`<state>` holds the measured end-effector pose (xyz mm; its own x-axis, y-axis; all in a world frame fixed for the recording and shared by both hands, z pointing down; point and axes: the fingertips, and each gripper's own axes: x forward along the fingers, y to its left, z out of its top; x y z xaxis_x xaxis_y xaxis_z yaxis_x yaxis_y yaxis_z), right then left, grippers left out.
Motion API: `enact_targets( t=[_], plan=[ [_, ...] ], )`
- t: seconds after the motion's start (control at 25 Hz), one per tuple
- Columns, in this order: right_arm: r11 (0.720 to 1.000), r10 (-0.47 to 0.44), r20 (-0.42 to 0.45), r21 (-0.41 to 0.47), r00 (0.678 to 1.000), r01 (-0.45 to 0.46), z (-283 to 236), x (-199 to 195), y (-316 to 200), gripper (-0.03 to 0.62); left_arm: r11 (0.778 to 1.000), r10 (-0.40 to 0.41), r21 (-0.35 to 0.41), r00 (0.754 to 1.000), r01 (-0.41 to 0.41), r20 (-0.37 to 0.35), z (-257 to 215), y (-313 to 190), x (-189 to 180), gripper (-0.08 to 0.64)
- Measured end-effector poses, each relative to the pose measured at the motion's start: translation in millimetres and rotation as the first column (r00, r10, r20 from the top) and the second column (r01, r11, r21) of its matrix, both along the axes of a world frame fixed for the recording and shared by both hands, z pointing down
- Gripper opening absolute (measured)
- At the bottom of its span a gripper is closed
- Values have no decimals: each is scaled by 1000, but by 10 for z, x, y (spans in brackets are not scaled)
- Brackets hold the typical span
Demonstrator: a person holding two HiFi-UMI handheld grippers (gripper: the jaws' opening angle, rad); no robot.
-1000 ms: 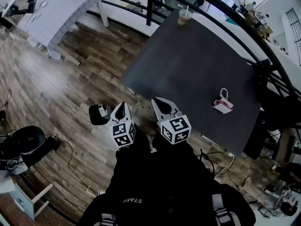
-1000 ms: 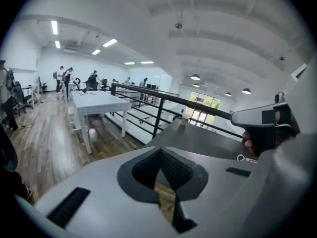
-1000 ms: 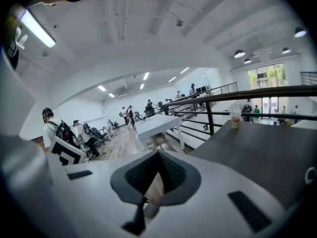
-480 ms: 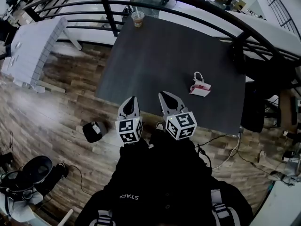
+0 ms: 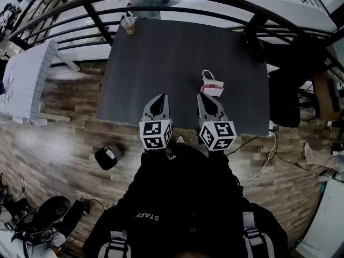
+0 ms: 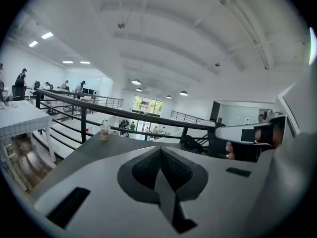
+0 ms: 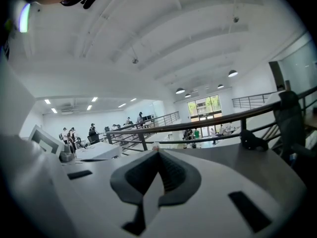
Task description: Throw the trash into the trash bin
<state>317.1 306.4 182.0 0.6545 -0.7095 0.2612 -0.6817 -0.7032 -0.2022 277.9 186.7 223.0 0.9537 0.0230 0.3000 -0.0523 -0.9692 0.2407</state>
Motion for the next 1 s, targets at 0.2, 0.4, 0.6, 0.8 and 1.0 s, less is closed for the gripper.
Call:
enact_targets(
  t=[0.2,0.4,0.6,0.8,1.0],
  plan=[
    [996,84,-37,10,996,-84,-111,121,323,15,996,82,23,996,-82,-27,-111,310,241,2],
    [991,135,-55,11,989,-134,-146,216,628,15,990,141,34,989,-140,-37,-154,637,412,2],
    [987,161,-75,22,984,-160,-196,309,756,15,982,185,56,981,-182,-57,-227,815,565,2],
    [985,174,-82,28,981,-172,-215,388,830,15,976,213,69,975,-208,-62,-255,938,678,2],
    [984,180,-72,25,981,-178,-163,477,836,15,969,236,83,970,-231,-50,-208,979,774,0]
  ],
)
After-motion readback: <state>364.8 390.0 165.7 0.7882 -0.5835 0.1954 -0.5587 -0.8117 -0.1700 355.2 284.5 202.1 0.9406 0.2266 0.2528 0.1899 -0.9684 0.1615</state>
